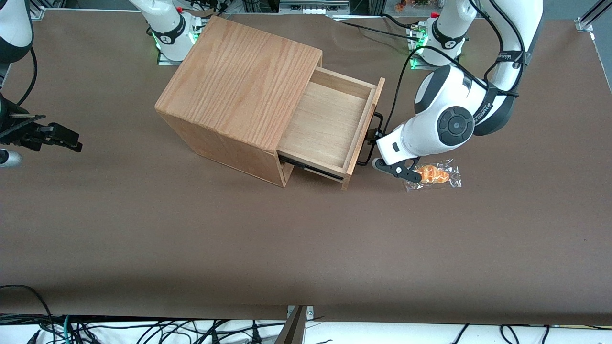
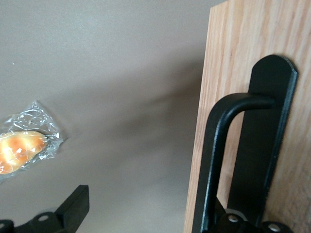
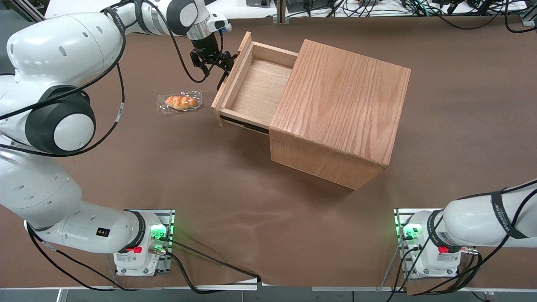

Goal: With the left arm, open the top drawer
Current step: 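Hold the drawer handle with the left gripper at the open position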

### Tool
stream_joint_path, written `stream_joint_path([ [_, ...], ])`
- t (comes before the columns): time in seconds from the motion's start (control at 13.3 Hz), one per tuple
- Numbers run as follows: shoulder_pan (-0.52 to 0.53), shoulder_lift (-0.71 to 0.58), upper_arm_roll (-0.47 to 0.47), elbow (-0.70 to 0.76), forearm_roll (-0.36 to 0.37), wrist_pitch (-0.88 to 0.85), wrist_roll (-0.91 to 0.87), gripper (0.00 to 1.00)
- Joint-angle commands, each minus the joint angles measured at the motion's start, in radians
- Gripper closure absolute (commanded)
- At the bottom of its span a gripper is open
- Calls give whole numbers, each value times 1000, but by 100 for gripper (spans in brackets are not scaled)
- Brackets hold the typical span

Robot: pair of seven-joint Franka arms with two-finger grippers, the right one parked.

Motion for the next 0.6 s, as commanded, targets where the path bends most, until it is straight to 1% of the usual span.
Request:
stream_joint_path([
  [0.0, -6, -39, 7, -11, 101, -37, -2, 0],
  [0.07, -4, -39, 7, -10, 100, -37, -2, 0],
  [0.3, -3, -40, 7, 4, 49, -49, 6, 0],
  [0.38, -1, -40, 7, 7, 44, -51, 15, 0],
  [0.53, 3, -40, 7, 12, -4, -54, 40, 0],
])
